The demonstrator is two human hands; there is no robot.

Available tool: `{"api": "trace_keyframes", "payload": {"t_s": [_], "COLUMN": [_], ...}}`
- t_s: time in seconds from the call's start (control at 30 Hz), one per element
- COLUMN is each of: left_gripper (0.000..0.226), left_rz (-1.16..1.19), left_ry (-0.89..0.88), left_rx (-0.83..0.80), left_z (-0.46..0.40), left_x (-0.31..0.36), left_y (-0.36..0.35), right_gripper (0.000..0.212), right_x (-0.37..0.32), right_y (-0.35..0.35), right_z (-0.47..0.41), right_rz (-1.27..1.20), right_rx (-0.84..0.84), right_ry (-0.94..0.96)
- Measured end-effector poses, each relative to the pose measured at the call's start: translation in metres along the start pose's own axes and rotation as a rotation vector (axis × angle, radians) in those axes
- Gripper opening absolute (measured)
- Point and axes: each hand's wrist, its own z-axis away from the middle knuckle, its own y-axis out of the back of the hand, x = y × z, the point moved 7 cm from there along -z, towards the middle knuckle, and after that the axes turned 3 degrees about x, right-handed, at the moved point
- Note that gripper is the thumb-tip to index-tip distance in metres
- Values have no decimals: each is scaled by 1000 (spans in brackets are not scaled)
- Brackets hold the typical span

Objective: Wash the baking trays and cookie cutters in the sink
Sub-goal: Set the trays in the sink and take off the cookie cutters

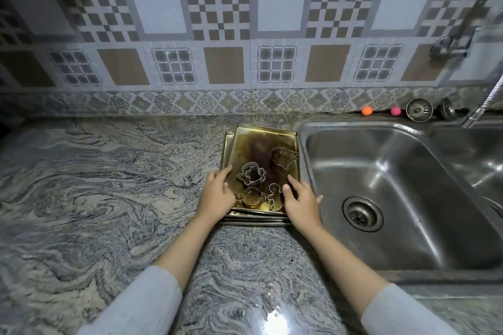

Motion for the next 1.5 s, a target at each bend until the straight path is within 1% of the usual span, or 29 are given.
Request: {"api": "trace_keyframes", "payload": {"t_s": [0.13,0.33,0.43,0.53,0.63,0.77,0.97,1.07,1.2,1.43,1.5], "left_gripper": [52,54,52,52,51,49,51,50,52,59,62], "left_rz": [69,177,195,162,143,172,241,270,329,436,444], "left_ry": [-5,19,8,-39,-61,-86,-165,-166,-211,-100,-108], "left_rx": [27,85,119,128,110,68,14,-32,-47,-170,-179], "left_z": [2,15,20,25,34,49,84,110,148,188,192], "left_x": [-3,4,13,29,50,83,151,194,257,330,351], "left_y": [4,14,23,28,25,5,-57,-103,-167,-298,-327], "right_gripper": [39,37,38,38,38,46,51,49,51,55,56], "right_x": [2,-11,-17,-18,-13,4,60,97,156,250,269], "right_y": [3,16,24,35,54,94,185,245,329,458,483], "right_z": [9,12,14,16,17,24,39,48,53,60,56], "right_rz": [-183,-322,-349,-359,-383,-421,-440,-445,-400,-333,-341], "right_rx": [47,101,108,125,141,155,244,255,277,305,298], "right_ry": [-50,-41,-21,-7,3,1,-11,-6,-13,-105,-129]}}
